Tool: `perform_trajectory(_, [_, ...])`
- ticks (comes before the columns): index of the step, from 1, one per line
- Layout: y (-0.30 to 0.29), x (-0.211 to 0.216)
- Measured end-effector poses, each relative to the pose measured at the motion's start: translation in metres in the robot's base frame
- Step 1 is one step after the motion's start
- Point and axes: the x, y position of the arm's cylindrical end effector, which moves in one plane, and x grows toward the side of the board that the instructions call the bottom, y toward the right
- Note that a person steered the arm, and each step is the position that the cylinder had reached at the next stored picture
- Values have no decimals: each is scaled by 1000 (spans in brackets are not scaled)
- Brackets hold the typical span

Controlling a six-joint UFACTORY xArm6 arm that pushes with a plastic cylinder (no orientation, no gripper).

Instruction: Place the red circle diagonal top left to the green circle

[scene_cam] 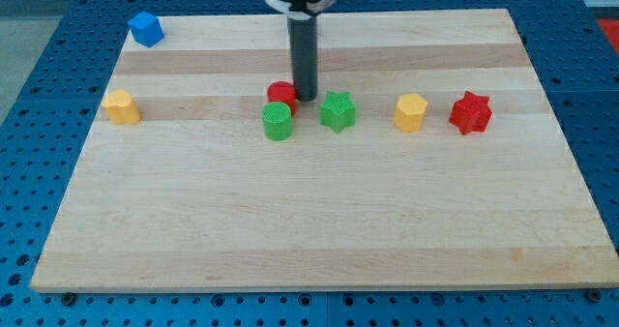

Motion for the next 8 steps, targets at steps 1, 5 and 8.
perform_trajectory(1, [-14, 0])
perform_trajectory(5, [-78, 3])
perform_trajectory(8, [-50, -14])
